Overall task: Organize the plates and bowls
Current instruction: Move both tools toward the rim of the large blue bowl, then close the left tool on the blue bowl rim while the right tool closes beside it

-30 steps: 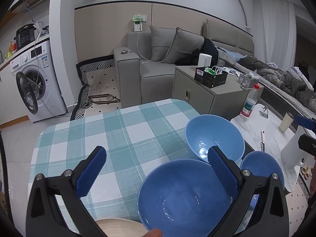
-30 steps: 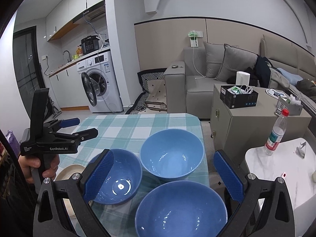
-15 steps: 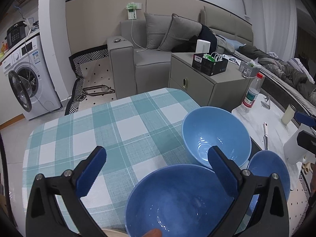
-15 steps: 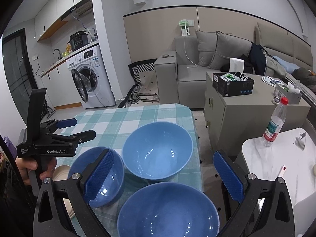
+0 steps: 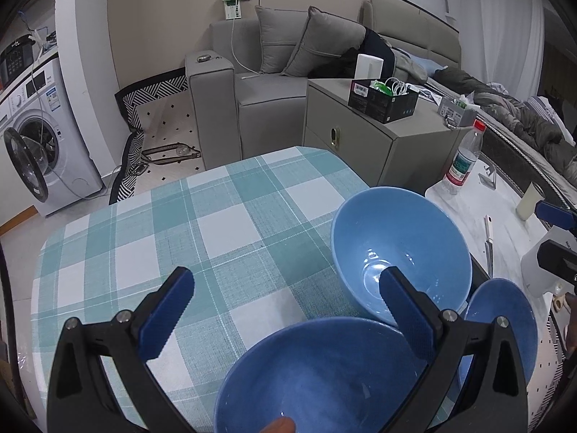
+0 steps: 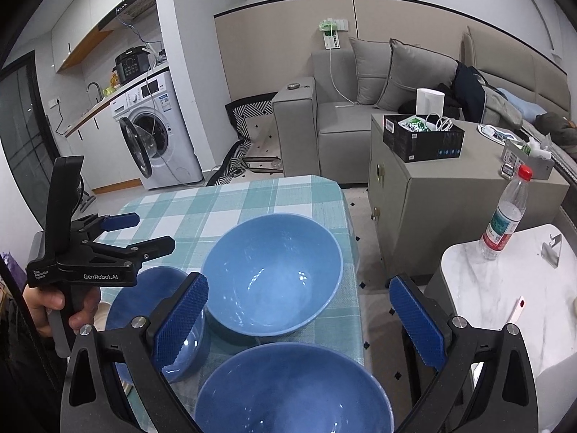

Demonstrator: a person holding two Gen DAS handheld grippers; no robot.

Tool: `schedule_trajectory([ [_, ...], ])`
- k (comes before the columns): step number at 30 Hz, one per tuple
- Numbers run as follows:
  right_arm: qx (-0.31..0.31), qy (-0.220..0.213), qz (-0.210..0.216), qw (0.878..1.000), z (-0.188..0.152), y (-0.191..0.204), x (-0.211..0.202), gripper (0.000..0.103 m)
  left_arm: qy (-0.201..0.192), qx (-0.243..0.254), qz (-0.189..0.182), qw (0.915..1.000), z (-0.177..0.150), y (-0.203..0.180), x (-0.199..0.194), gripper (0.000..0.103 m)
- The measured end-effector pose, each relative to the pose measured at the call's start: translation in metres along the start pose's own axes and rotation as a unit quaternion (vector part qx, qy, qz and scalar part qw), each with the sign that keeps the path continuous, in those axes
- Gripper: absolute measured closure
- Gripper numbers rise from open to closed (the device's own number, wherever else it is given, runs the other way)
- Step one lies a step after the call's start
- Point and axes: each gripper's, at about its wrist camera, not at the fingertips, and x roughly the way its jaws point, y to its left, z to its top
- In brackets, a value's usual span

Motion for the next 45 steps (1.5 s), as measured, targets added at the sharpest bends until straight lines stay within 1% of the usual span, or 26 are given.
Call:
schedule_trajectory([
  [14,0.017,0.053,-0.009,0.998,-0.001,-0.021,0.049,0.001,0.039,0.017,-0.008,0.9991,0.006,-0.007,0.036,0.0],
  [17,0.019,0.063,-0.011,0.998,-0.001,-0.024,0.057,0.001,0.054,0.019,-0.008,0.9983,0.008,-0.009,0.044,0.0],
  [27,0.028,0.105,-0.012,0.994,-0.006,-0.032,0.086,0.001,0.075,0.035,-0.019,0.9964,0.01,-0.017,0.06,0.0],
  [36,0.029,0.13,0.0,0.991,-0.01,-0.032,0.105,0.001,0.097,0.036,-0.035,0.994,0.007,-0.019,0.072,0.004],
  [37,0.029,0.132,0.0,0.991,-0.01,-0.031,0.106,0.002,0.097,0.04,-0.035,0.9939,0.007,-0.02,0.073,0.006],
  [38,0.028,0.133,0.001,0.991,-0.011,-0.031,0.107,0.003,0.098,0.044,-0.036,0.9935,0.007,-0.021,0.074,0.009],
  [40,0.031,0.14,0.004,0.99,-0.012,-0.032,0.111,0.011,0.103,0.052,-0.036,0.9927,0.005,-0.025,0.077,0.012],
  [41,0.032,0.144,0.007,0.989,-0.013,-0.033,0.113,0.018,0.105,0.055,-0.037,0.9922,0.005,-0.026,0.079,0.012],
  [42,0.032,0.148,0.008,0.988,-0.014,-0.033,0.115,0.022,0.106,0.059,-0.039,0.9918,0.004,-0.028,0.08,0.013],
  [44,0.032,0.152,0.007,0.988,-0.015,-0.033,0.118,0.025,0.111,0.065,-0.044,0.9907,0.003,-0.03,0.082,0.018],
  [45,0.033,0.154,0.009,0.988,-0.016,-0.034,0.12,0.027,0.113,0.066,-0.044,0.9904,0.002,-0.031,0.084,0.018],
])
